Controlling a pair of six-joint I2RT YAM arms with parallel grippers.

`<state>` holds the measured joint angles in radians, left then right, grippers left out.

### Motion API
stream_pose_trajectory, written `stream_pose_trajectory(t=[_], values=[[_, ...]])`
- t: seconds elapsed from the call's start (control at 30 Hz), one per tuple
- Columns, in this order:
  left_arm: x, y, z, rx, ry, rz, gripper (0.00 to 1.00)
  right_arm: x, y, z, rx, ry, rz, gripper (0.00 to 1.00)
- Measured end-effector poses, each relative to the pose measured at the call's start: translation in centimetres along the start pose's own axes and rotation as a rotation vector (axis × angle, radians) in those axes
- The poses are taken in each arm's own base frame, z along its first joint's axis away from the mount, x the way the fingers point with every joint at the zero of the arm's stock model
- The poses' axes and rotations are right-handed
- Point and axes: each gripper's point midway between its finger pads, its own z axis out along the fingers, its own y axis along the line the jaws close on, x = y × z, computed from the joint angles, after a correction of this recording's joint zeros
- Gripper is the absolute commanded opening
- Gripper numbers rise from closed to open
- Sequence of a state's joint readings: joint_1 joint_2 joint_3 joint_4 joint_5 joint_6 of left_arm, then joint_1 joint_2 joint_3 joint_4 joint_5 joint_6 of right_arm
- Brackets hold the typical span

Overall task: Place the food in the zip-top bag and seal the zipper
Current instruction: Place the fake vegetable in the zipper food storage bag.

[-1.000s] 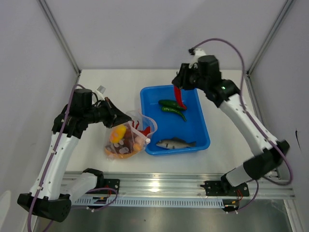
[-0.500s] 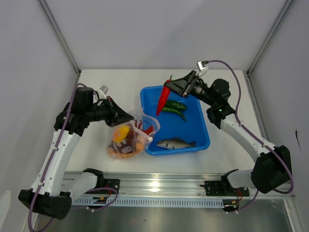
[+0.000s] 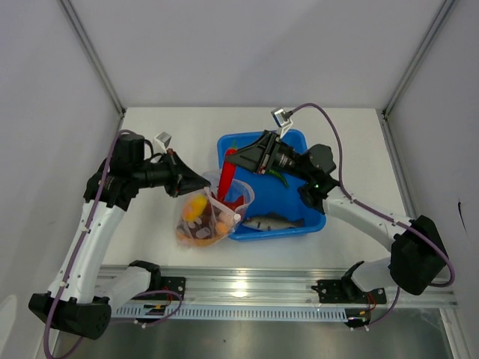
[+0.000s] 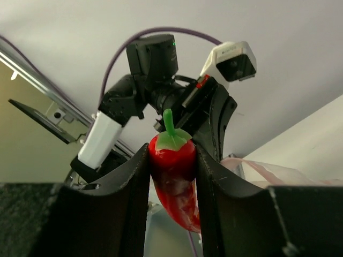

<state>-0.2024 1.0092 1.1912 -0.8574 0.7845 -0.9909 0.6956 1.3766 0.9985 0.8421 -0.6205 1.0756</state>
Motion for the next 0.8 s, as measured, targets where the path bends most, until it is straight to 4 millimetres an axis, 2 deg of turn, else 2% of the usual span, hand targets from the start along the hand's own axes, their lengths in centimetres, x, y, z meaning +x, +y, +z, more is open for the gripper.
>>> stream_pose_trajectory(t=[0.13,0.27,0.33,0.5,0.57,0.6,0.63,0.7,0.73,0.8], values=[[0.4,-0.4,-0.1,0.018,0.024,-0.011,0.01,1.8,-1.4,0.2,0.007,0.022,-0.021,0.00],[0.7,-0.7,-0.2,0.032,0.044,-0.025,0.00,3.6,-3.5,0.6,0.026,0.050,-0.018,0.00],[0.8,-0.9,-0.3,0.040,0.052,-0.034,0.01,4.3,-4.5,0.8,0.035,0.062,-0.017,0.09],[1.1,-1.4,-0.6,0.063,0.062,-0.043,0.01,5.6,-5.7,1.0,0.050,0.091,-0.059,0.13],[1.2,-1.6,-0.8,0.072,0.060,-0.041,0.01,5.9,-5.7,1.1,0.047,0.097,-0.083,0.19],[1.3,-1.7,-0.9,0.076,0.060,-0.039,0.01,5.9,-5.7,1.1,0.048,0.099,-0.092,0.26],[1.3,-1.8,-1.0,0.080,0.060,-0.037,0.01,6.0,-5.8,1.1,0.049,0.102,-0.101,0.39],[1.5,-2.0,-1.1,0.086,0.062,-0.037,0.01,6.2,-6.0,1.1,0.055,0.105,-0.112,0.44],[1.5,-2.0,-1.2,0.088,0.062,-0.036,0.01,6.3,-6.2,1.0,0.060,0.108,-0.116,0.53],[1.6,-2.1,-1.3,0.092,0.062,-0.034,0.01,6.6,-6.8,0.9,0.080,0.118,-0.121,0.63]])
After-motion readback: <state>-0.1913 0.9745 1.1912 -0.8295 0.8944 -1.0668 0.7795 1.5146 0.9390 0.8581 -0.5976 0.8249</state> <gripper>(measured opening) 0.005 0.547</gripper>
